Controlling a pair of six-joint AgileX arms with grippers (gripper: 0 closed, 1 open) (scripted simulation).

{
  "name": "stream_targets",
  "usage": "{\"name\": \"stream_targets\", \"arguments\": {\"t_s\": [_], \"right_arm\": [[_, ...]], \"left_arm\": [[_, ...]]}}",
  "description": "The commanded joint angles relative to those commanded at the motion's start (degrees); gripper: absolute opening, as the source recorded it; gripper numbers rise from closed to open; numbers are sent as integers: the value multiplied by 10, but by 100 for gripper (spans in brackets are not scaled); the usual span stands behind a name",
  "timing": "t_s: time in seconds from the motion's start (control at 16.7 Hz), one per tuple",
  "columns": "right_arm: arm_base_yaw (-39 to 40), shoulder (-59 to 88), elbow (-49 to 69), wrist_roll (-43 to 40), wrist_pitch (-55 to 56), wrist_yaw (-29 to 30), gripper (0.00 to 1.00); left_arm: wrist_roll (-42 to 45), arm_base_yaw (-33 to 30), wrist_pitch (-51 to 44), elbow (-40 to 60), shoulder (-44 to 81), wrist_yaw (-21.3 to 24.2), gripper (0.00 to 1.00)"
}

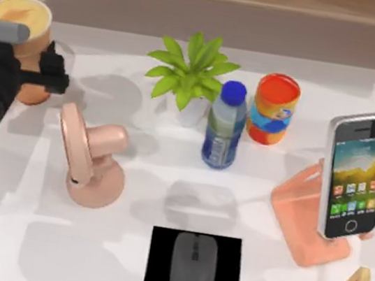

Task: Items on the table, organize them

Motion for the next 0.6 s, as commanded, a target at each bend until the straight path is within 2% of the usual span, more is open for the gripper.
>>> {"name": "stream_targets", "arguments": {"t_s": [0.6], "right_arm": [[0, 0, 0, 0, 0, 0, 100]], "left_arm": [[1, 0, -26, 1, -25, 0, 0]]}}
